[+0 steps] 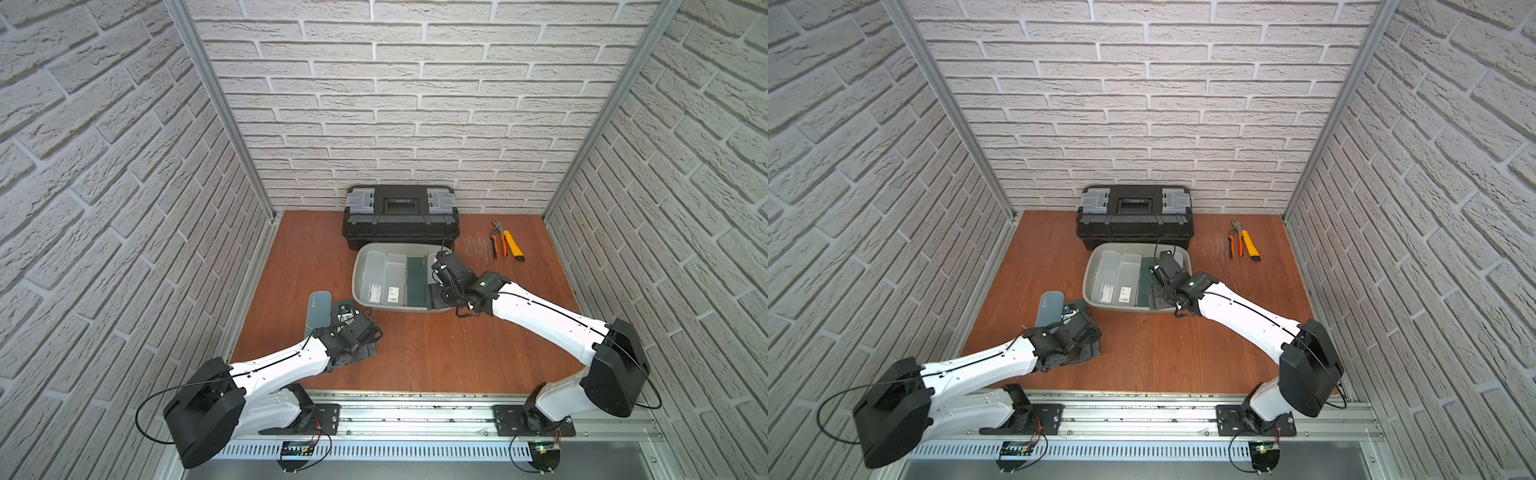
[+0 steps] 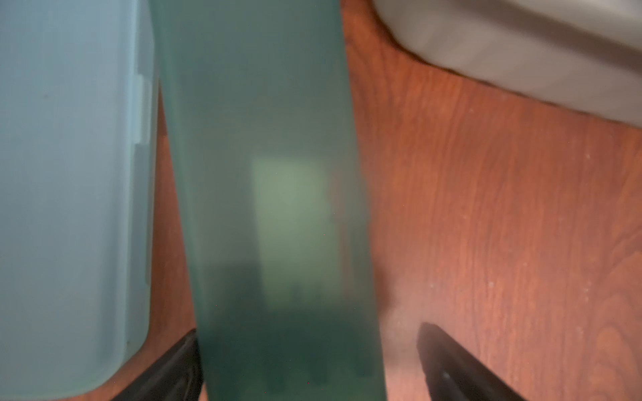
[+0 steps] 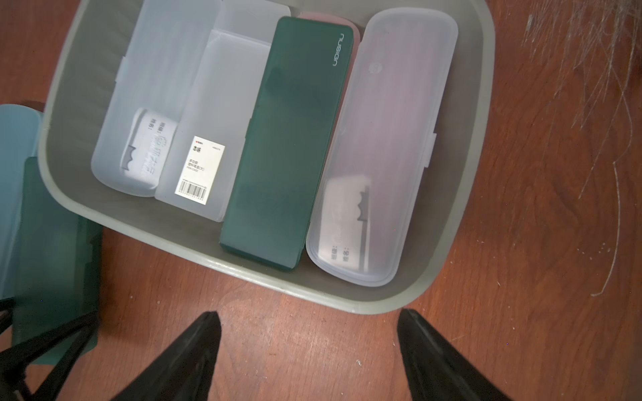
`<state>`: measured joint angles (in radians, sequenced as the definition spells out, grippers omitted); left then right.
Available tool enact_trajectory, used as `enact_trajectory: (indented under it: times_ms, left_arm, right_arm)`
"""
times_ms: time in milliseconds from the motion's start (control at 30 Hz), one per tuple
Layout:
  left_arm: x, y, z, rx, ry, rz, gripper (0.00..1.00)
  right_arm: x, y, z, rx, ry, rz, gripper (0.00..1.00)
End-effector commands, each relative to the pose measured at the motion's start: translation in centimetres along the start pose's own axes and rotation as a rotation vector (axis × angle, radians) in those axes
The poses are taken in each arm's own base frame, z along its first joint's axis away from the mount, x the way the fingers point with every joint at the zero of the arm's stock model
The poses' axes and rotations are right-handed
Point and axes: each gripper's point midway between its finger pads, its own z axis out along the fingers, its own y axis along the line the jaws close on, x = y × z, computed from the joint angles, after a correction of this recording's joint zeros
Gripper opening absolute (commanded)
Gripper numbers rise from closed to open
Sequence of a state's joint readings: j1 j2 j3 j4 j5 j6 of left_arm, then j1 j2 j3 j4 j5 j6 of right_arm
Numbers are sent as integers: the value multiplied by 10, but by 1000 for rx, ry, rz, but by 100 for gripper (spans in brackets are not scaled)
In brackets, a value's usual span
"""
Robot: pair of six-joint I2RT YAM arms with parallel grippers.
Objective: Put the pencil case into the storage box
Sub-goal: Pick up the pencil case from the center of the board.
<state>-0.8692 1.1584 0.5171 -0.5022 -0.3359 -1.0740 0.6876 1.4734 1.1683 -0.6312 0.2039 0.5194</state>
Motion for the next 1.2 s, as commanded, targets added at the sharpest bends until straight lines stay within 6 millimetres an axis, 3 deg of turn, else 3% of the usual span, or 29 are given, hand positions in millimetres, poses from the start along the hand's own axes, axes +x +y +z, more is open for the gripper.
enact_trajectory:
  times_ms: [0, 167, 267, 467, 600, 767, 900, 933, 1167]
  left_arm:
    - [-27, -9, -17, -6, -117, -46, 99]
    - [-51, 4, -41, -38, -213, -30, 98]
    - [-72, 17, -49, -37, -237, -39, 99]
    - [-124, 60, -62, -71, -279, -120, 98]
    - [-144, 87, -65, -78, -290, -211, 98]
    - [-152, 116, -61, -71, -290, -339, 99]
    - [-153, 130, -60, -63, -288, -402, 99]
    - [-152, 132, -59, -63, -286, -409, 98]
    - [-151, 137, -56, -69, -279, -426, 98]
  right_arm:
    - [-8, 8, -18, -59, -55, 9, 85]
    - [4, 38, -19, -180, -4, 46, 85]
    - [18, 70, -16, -243, 12, 43, 85]
    - [48, 125, -2, -227, 42, -26, 86]
    - [61, 158, 9, -232, 67, -71, 87]
    - [81, 201, 26, -230, 113, -167, 91]
    - [87, 225, 34, -198, 135, -243, 93]
    - [95, 229, 46, -178, 160, -266, 93]
    - [111, 242, 73, -111, 235, -342, 97]
